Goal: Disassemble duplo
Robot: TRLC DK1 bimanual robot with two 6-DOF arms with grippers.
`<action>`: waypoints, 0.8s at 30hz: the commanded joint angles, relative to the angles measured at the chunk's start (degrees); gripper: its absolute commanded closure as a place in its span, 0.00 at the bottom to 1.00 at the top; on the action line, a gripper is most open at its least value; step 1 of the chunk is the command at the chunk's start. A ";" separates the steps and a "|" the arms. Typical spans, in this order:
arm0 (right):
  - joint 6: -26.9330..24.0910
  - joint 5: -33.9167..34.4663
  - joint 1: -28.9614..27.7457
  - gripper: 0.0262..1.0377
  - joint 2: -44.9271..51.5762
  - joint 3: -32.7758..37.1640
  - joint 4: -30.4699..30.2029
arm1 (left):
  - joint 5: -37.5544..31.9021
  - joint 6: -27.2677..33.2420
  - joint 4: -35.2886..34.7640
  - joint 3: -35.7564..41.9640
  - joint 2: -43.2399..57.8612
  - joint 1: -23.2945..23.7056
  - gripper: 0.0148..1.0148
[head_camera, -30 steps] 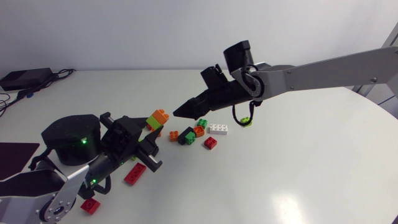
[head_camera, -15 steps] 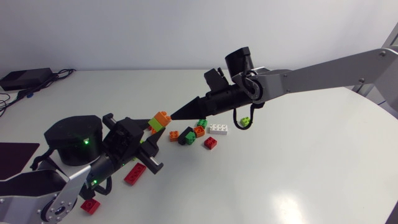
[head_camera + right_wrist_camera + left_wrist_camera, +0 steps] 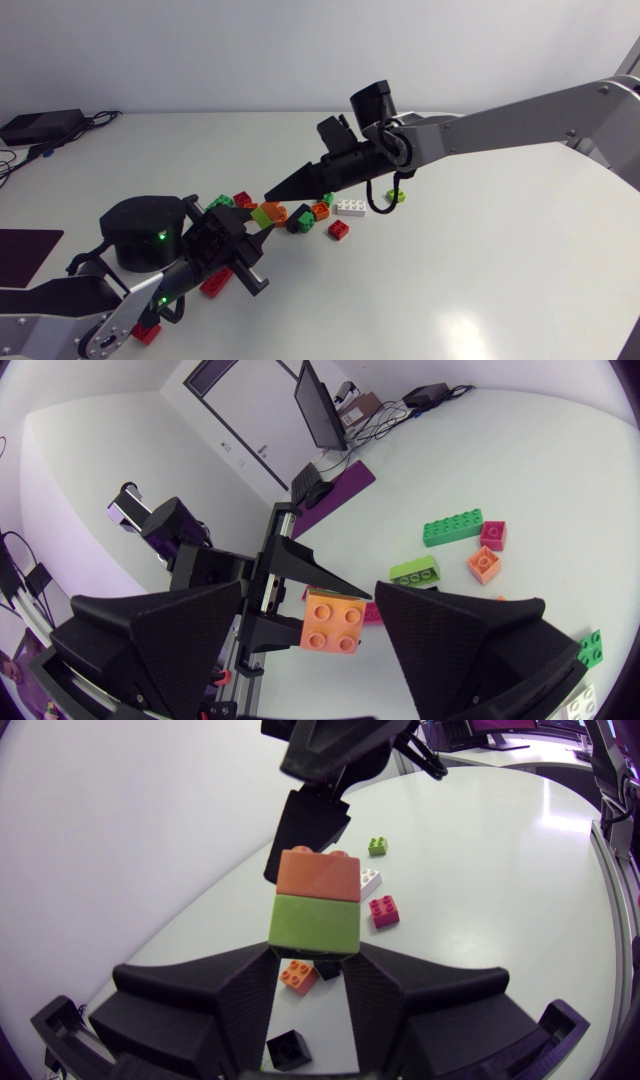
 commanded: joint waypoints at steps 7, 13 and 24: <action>1.43 -0.72 1.56 0.20 3.72 0.61 -0.16 | 0.44 1.31 0.30 0.36 0.33 -0.17 0.76; 1.52 -0.72 1.30 0.42 3.90 0.79 -0.16 | 0.44 1.22 0.30 0.36 -0.02 -0.09 0.76; 1.00 0.08 0.77 0.65 3.90 0.79 0.01 | 0.44 1.22 0.30 0.27 -0.11 -0.17 0.76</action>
